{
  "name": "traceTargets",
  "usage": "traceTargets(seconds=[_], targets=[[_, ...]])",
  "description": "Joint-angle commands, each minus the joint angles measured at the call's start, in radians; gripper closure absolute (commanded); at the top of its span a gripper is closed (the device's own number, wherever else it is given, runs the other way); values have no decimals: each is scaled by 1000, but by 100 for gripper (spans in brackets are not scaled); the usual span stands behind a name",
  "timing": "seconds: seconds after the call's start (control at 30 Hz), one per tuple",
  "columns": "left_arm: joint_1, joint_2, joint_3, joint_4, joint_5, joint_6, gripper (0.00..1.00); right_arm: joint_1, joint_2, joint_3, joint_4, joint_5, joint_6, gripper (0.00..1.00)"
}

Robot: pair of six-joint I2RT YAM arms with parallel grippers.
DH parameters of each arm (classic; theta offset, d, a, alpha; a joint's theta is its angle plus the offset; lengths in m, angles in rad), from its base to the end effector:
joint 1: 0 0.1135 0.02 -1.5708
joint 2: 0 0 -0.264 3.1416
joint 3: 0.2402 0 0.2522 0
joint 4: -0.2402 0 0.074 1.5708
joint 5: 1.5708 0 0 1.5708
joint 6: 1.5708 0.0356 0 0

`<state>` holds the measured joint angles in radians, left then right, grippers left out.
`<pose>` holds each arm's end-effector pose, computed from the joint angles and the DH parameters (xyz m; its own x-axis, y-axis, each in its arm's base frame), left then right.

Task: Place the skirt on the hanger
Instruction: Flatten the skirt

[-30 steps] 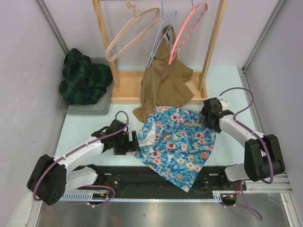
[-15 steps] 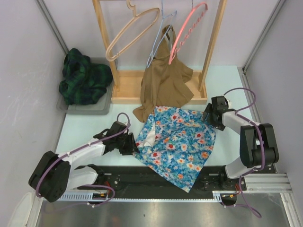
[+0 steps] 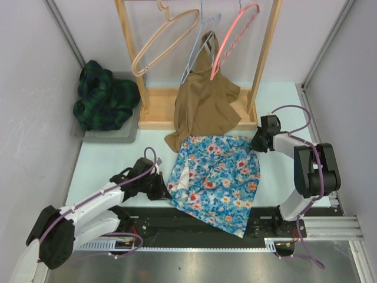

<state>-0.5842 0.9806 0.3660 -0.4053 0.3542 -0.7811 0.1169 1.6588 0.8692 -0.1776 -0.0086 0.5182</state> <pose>0.1300 -0.1008 0.1491 -0.9756 -0.1466 -0.1637 -0.0255 0.8153 -0.5784 0.3183 0.0377 0.1546 -0.7705 0.4082 -0.4896 0.2995 0.9098 0.2873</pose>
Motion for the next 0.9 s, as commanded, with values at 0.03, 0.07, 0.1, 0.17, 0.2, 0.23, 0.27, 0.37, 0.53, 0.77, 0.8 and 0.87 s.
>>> traceTargets(seconds=[0.03,0.07,0.1,0.17,0.2,0.23,0.27,0.37,0.53,0.77,0.8,0.87], targets=[[-83,-100,-48,-9,57,-122,100,10,18,109,-57,7,-20,100],[-119,-114,-56,8,63,-138,100,7,13,152,-62,7,-27,100],[-135,-125,-76,16,71,-171,100,9,7,174,-65,7,-30,100],[-183,-149,-94,37,78,-205,100,10,9,243,-83,38,-40,100],[-201,-157,-108,45,75,-237,100,12,19,269,-91,36,-52,100],[-229,-163,-113,49,75,-248,95,10,25,289,-106,39,-58,100],[-238,-172,-113,31,72,-256,77,12,32,307,-114,41,-64,100],[-247,-209,-53,-115,-15,-244,24,16,30,356,-146,68,-83,74],[-244,-250,220,-342,-409,-204,12,56,-82,330,-171,166,-96,27],[-189,-39,425,-143,-485,-46,21,200,-223,298,-240,222,-103,25],[-171,2,445,-109,-474,-37,24,223,-246,288,-244,214,-101,25],[-112,142,464,-8,-422,-8,34,263,-290,246,-244,193,-71,27]])
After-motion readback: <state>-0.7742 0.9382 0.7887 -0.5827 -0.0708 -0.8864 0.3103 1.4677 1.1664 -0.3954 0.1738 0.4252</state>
